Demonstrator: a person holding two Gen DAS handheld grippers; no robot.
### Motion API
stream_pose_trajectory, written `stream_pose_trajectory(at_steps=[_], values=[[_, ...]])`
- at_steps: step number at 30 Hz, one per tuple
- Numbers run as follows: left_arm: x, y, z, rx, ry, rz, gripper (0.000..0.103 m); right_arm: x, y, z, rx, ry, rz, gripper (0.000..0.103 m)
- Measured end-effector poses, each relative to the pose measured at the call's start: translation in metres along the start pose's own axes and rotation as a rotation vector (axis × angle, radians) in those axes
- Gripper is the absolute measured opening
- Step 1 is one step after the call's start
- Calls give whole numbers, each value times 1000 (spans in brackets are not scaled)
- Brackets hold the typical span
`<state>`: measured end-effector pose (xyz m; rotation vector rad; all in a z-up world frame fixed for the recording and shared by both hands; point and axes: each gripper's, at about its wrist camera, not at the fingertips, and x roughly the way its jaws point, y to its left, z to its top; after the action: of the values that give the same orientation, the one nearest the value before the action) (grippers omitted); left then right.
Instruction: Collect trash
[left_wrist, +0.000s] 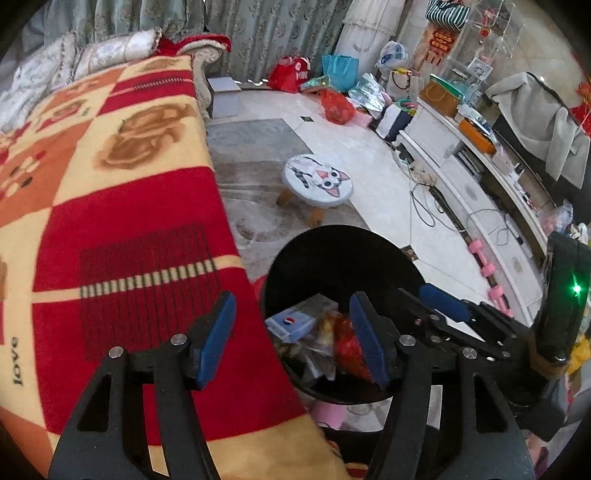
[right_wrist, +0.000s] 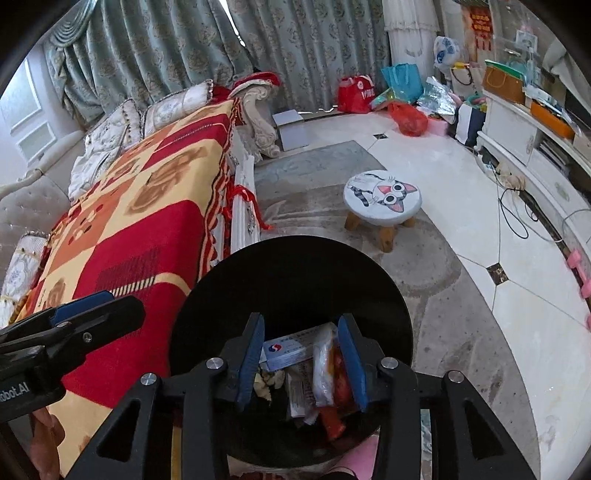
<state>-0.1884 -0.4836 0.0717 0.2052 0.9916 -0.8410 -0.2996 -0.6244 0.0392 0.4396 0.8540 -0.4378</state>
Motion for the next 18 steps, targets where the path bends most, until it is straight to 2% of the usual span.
stream_pose_trajectory(at_steps=[9, 18], values=[[-33, 8, -8, 35, -103, 93, 63, -24, 18, -4, -35, -47, -20, 40], [-75, 13, -15, 33, -219, 115, 63, -70, 39, -5, -67, -162, -77, 43]])
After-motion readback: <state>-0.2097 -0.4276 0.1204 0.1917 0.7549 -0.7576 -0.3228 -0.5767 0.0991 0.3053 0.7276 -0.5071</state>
